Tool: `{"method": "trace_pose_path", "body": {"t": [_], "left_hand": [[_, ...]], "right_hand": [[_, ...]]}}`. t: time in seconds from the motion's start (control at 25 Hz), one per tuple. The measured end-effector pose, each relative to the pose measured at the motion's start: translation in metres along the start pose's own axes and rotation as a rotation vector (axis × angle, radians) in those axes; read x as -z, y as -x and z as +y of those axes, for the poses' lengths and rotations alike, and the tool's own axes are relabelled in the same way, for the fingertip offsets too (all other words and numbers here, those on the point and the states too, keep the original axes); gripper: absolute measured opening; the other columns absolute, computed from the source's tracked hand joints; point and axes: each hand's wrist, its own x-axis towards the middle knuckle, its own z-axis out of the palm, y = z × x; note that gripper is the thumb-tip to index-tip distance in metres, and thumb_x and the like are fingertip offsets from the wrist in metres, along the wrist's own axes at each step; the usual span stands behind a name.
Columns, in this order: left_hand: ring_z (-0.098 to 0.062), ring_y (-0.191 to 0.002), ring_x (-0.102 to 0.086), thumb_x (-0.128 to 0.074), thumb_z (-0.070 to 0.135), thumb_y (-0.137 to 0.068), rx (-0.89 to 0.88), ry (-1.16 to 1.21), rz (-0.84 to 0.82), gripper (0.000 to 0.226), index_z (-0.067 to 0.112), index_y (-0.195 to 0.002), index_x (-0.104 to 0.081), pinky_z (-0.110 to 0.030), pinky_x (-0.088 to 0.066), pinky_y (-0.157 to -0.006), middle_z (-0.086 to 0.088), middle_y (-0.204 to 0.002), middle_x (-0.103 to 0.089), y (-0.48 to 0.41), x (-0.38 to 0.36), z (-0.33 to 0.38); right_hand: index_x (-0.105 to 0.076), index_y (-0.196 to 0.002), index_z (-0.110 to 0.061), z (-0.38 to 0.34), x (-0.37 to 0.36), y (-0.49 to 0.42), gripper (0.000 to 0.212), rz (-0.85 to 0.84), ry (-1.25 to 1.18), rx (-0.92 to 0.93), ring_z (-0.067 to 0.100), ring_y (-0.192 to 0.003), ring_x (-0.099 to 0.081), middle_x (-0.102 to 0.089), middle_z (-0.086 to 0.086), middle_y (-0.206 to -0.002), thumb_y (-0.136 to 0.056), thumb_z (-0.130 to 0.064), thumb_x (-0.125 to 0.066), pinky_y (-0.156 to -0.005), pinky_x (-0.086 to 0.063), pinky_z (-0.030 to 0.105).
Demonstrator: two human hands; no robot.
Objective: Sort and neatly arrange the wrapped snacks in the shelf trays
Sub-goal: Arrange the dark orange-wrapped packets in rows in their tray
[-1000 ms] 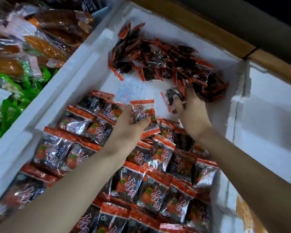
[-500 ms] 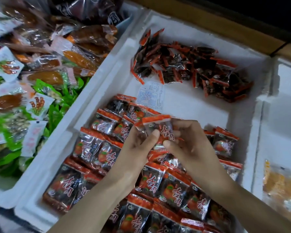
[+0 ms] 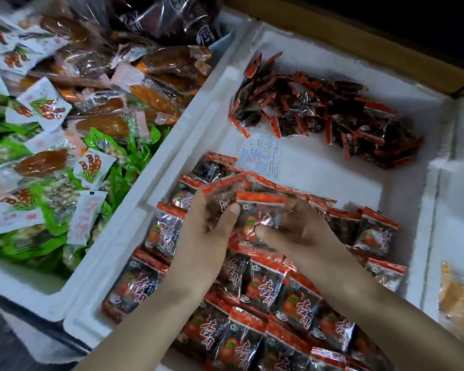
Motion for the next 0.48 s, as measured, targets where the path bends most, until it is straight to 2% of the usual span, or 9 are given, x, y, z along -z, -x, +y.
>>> {"method": "trace_pose_path", "body": {"t": [0.04, 0.12, 0.2, 0.28, 0.36, 0.44, 0.48], "left_hand": [[0.001, -0.097, -0.064, -0.055, 0.019, -0.093, 0.001, -0.009, 0.034, 0.024, 0.032, -0.113, -0.057, -0.025, -0.048, -0.092, 0.018, -0.1, -0.07, -0.003, 0.006, 0.0], [0.001, -0.089, -0.067, -0.055, 0.016, -0.093, -0.015, -0.024, 0.084, 0.023, 0.028, -0.113, -0.058, -0.02, -0.05, -0.086, 0.015, -0.098, -0.07, -0.009, 0.019, 0.005], [0.004, -0.077, -0.063, -0.057, 0.017, -0.092, -0.06, -0.111, 0.127, 0.019, 0.03, -0.106, -0.057, -0.019, -0.049, -0.077, 0.014, -0.095, -0.067, -0.018, 0.034, 0.011], [0.004, -0.059, -0.054, -0.059, 0.02, -0.09, -0.087, -0.192, 0.156, 0.014, 0.031, -0.097, -0.054, -0.023, -0.045, -0.065, 0.008, -0.091, -0.064, -0.026, 0.047, 0.015], [0.004, -0.06, -0.056, -0.059, 0.02, -0.091, -0.105, -0.193, 0.168, 0.012, 0.03, -0.097, -0.055, -0.025, -0.046, -0.062, 0.012, -0.09, -0.065, -0.035, 0.059, 0.016], [0.005, -0.071, -0.059, -0.059, 0.021, -0.091, -0.119, -0.193, 0.187, 0.013, 0.032, -0.096, -0.055, -0.017, -0.046, -0.068, 0.026, -0.081, -0.063, -0.041, 0.07, 0.016], [0.006, -0.07, -0.057, -0.059, 0.02, -0.092, -0.125, -0.201, 0.194, 0.014, 0.032, -0.093, -0.054, -0.012, -0.042, -0.066, 0.03, -0.073, -0.059, -0.043, 0.074, 0.016]], "right_hand": [[-0.052, -0.111, -0.03, -0.003, 0.0, -0.005, 0.032, 0.002, -0.002, -0.007, 0.0, -0.089, -0.064, -0.065, -0.014, -0.1, -0.082, -0.029, -0.067, -0.068, -0.048, 0.011], [-0.054, -0.108, -0.026, -0.01, 0.001, -0.021, 0.025, 0.023, 0.003, 0.001, 0.005, -0.093, -0.064, -0.068, -0.01, -0.1, -0.085, -0.026, -0.065, -0.078, -0.046, 0.02], [-0.054, -0.11, -0.021, -0.02, -0.002, -0.044, 0.025, 0.08, 0.006, 0.021, 0.009, -0.092, -0.064, -0.069, -0.004, -0.1, -0.087, -0.021, -0.064, -0.078, -0.047, 0.022], [-0.05, -0.109, -0.014, -0.031, -0.011, -0.067, 0.028, 0.128, -0.016, 0.071, 0.004, -0.077, -0.066, -0.069, -0.002, -0.089, -0.086, -0.013, -0.065, -0.071, -0.051, 0.018], [-0.043, -0.108, -0.015, -0.038, -0.022, -0.09, 0.034, 0.167, -0.006, 0.13, 0.002, -0.061, -0.062, -0.063, -0.002, -0.077, -0.084, -0.008, -0.067, -0.063, -0.052, 0.016], [-0.042, -0.11, -0.018, -0.036, -0.033, -0.114, 0.039, 0.181, 0.084, 0.135, 0.016, -0.071, -0.063, -0.057, -0.001, -0.077, -0.083, -0.01, -0.068, -0.073, -0.056, 0.033], [-0.044, -0.111, -0.019, -0.033, -0.038, -0.124, 0.039, 0.168, 0.136, 0.125, 0.023, -0.079, -0.065, -0.057, -0.001, -0.08, -0.082, -0.011, -0.07, -0.079, -0.055, 0.041]]}}
